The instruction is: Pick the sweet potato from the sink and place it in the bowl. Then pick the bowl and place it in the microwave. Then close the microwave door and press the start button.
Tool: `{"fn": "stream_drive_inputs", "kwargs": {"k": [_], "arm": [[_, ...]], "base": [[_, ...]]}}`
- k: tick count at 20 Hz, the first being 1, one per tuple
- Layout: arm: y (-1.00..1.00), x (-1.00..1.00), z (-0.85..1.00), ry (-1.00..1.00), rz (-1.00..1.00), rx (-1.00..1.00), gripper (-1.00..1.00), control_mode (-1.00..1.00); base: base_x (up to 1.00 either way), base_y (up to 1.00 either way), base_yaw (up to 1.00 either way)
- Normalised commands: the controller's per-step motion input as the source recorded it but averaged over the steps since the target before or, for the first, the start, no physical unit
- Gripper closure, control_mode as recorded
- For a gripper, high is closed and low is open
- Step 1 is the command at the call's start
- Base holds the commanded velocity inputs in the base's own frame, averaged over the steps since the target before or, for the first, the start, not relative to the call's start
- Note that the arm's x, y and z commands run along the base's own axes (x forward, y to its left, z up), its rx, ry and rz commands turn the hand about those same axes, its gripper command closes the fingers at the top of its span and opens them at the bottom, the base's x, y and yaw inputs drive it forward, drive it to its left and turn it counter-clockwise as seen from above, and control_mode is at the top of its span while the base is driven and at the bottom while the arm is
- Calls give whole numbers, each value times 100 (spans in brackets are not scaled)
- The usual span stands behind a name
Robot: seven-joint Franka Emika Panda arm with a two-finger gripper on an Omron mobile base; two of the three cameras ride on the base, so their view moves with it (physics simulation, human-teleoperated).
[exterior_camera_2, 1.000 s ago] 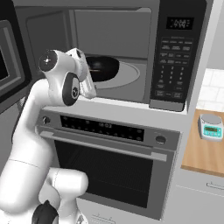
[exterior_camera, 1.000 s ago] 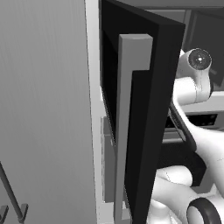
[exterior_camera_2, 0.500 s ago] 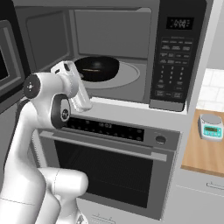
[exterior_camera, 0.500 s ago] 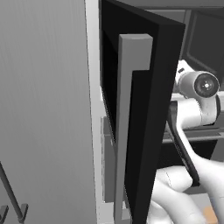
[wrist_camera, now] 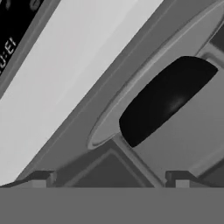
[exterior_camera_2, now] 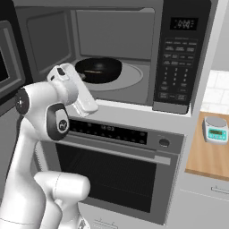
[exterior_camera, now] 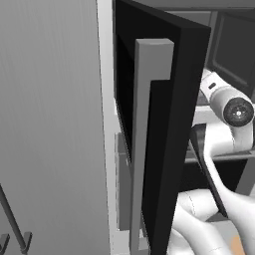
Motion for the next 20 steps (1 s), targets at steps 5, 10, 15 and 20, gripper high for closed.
{"fn": "stream_drive_inputs", "kwargs": {"k": [5, 10, 15, 20], "arm": [[-5, -22, -7, -14, -17, -25, -100, -100], [1, -48, -9, -12, -19, -30, -100, -100], [15, -30, -18, -4, -10, -27, -100, -100], [15, -17, -34, -5, -4, -28, -100, -100]], "base": [[0, 0, 0], [0, 0, 0], [0, 0, 0], [0, 0, 0]]}}
